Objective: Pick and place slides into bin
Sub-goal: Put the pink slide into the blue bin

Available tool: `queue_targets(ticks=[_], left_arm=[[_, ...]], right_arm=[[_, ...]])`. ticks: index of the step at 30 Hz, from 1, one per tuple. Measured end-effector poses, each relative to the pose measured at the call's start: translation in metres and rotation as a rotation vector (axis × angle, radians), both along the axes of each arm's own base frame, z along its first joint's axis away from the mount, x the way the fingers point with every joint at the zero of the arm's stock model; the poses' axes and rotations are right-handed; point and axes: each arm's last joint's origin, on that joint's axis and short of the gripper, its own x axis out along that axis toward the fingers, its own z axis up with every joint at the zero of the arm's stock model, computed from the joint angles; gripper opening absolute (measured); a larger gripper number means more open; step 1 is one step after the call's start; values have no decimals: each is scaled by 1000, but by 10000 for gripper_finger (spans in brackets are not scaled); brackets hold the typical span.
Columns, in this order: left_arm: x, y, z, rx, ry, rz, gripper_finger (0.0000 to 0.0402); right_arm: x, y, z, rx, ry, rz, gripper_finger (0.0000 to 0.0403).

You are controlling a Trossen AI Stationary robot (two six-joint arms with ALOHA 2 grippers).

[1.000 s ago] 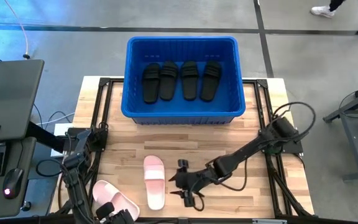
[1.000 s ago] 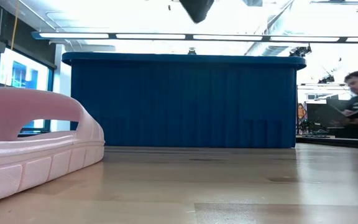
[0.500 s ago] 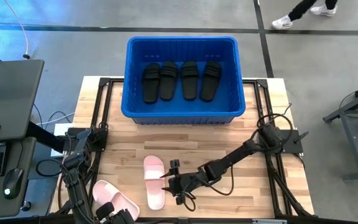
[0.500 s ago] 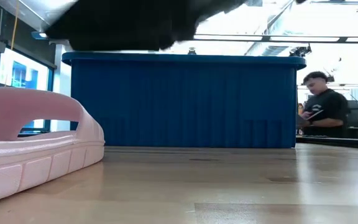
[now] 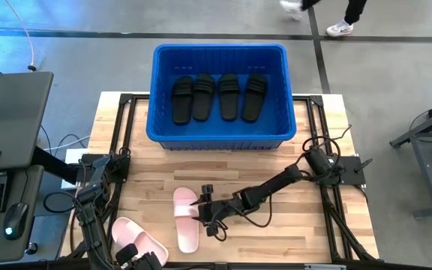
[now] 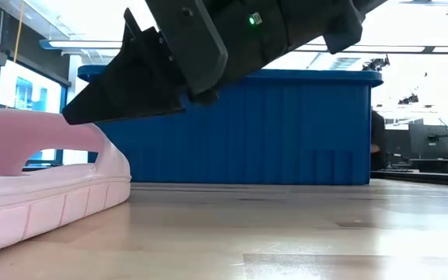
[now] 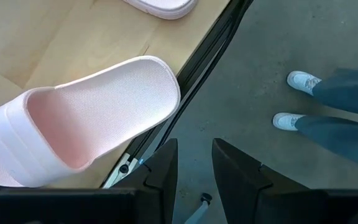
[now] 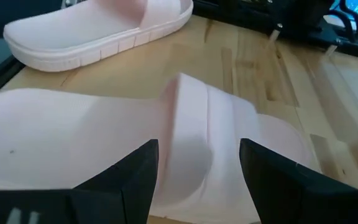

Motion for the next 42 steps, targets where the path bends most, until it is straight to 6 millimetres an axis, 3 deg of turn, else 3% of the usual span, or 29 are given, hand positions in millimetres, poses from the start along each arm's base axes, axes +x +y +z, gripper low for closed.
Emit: queue_targets(ticks=[7,13,20,25,32,37,42], left_arm=[[0,0,0,0,0,-1,89],[0,0,0,0,0,-1,89],[0,0,0,0,0,-1,89],[0,0,0,0,0,-1,89],[0,0,0,0,0,-1,89],[0,0,0,0,0,-3,89],[0,0,0,0,0,-4,89]], right_arm=[[0,0,-2,-138,-4,59,215],[1,-2,-6,-151,5,46,215],[6,-21,-9,-167,38,-36,208],[10,-34,-11,-90,59,-100,154],[12,-41,-12,69,90,-123,19],[6,-25,-5,120,76,-127,19],[-12,1,35,64,19,-35,6]])
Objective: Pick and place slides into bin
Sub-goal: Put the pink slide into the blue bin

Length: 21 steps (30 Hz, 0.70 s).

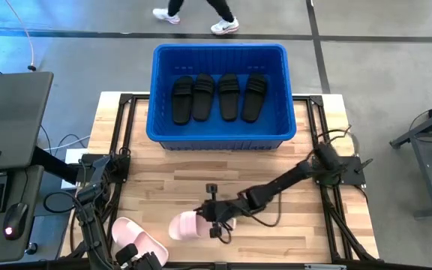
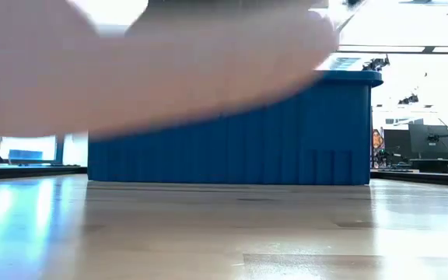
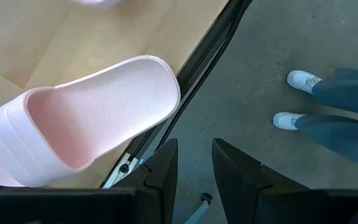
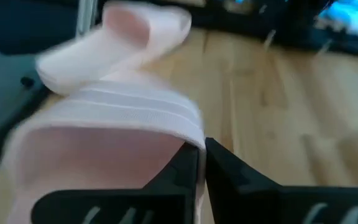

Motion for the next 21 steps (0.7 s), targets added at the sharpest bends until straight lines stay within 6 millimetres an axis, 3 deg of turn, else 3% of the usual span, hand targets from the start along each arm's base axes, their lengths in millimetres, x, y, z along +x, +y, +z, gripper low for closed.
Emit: queue_targets(ticks=[5,10,16,21], left_arm=[[0,0,0,0,0,3,89],[0,0,0,-1,0,3,89],[3,2,0,-2,1,12,89],[8,5,0,-5,-2,27,89]], right_arm=[[-31,14,65,-40,-91,-46,3],[-78,5,145,-90,-198,-129,2],[-132,-41,229,-309,-359,-220,1],[-165,-100,276,-369,-466,-365,1]])
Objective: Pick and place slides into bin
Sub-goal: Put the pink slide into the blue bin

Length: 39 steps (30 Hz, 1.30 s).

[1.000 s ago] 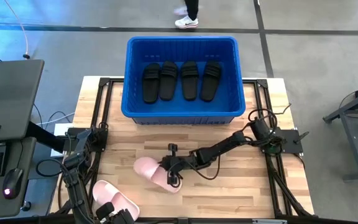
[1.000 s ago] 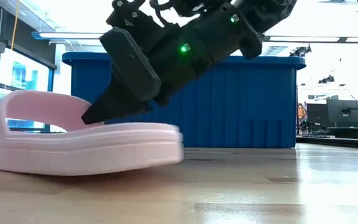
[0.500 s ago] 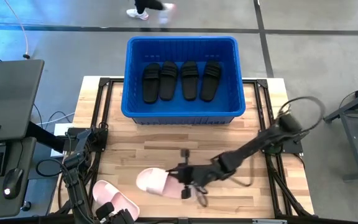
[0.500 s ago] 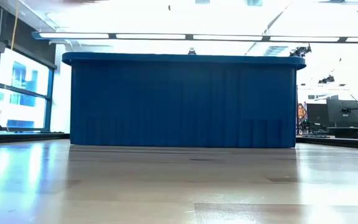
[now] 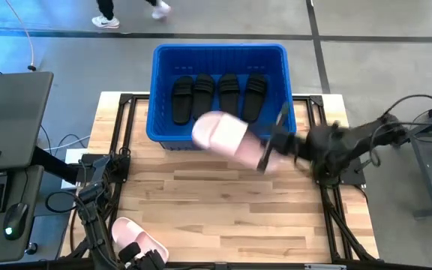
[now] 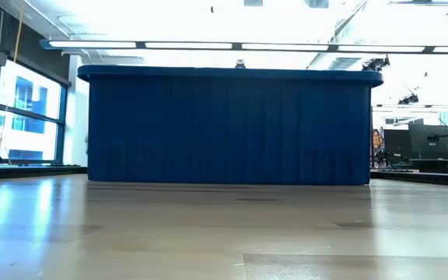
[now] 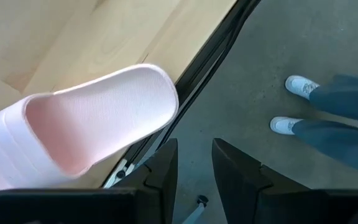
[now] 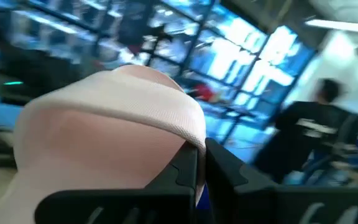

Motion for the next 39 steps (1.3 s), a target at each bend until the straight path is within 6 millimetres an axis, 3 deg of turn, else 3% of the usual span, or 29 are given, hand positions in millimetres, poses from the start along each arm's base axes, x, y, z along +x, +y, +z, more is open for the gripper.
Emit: queue_targets(ticks=[4,7,10,15,21,27,34,39], left_arm=[[4,3,0,3,-3,5,89],[4,3,0,6,-2,3,89],[4,3,0,6,-1,3,89],[4,3,0,6,-1,4,89],[4,3,0,10,-5,4,89],[4,3,0,9,-5,4,89],[4,3,0,12,-7,1,89],[4,3,0,12,-7,1,89]], right_arm=[[-13,-47,18,-86,-32,-43,1],[-12,-78,17,-79,-19,-40,1],[-5,-107,2,4,73,-60,0],[15,-147,-40,215,307,-26,0],[44,-179,-81,259,461,-117,0],[57,-208,-114,345,571,-180,0],[56,-219,-154,527,804,-225,0],[55,-221,-163,601,859,-216,0]])
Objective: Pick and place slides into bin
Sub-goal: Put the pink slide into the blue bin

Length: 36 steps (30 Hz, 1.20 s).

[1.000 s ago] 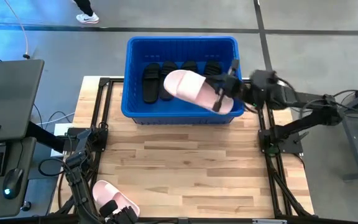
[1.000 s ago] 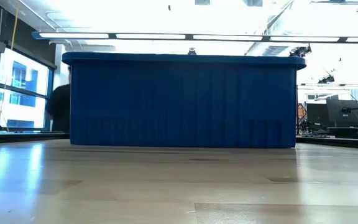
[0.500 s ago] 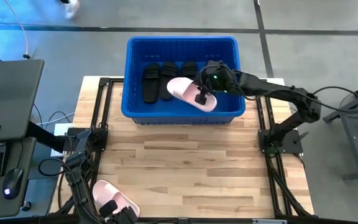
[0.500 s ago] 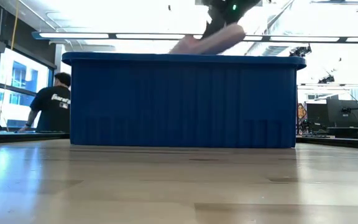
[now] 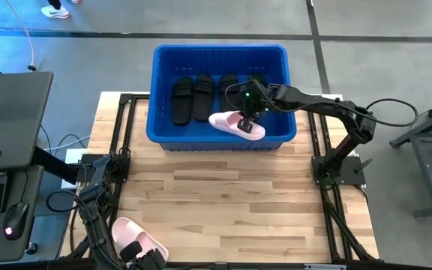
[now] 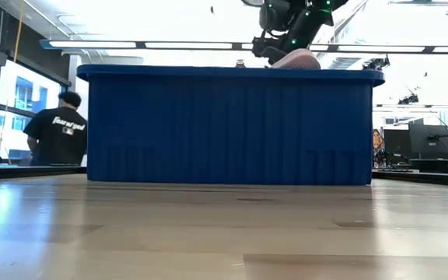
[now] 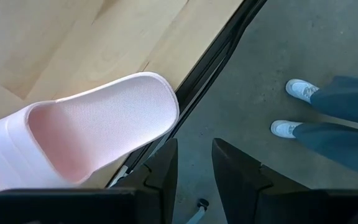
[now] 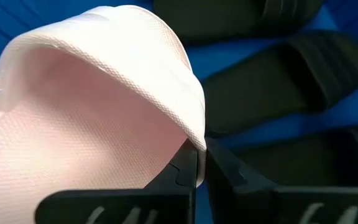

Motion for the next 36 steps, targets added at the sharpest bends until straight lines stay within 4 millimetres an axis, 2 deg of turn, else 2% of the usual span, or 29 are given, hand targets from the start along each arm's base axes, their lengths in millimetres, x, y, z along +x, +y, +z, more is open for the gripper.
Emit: queue_targets(ticks=[7,15,21,26,30,34,36], left_arm=[[0,0,0,1,0,-2,89],[0,0,0,0,0,-2,89],[0,0,0,-5,8,-2,89],[-1,-1,0,-21,29,-4,89],[-3,-4,0,-113,131,-13,89],[-6,-10,0,-252,280,-37,89],[-6,-13,1,-295,301,-36,89]], right_arm=[[-9,-5,-7,124,40,-109,16],[-35,0,-17,233,295,-211,105],[-43,3,-20,239,393,-220,163],[-40,9,-17,228,365,-206,192],[-39,15,-10,228,317,-206,202],[-39,22,4,197,212,-209,204],[-39,25,17,181,117,-211,204]])
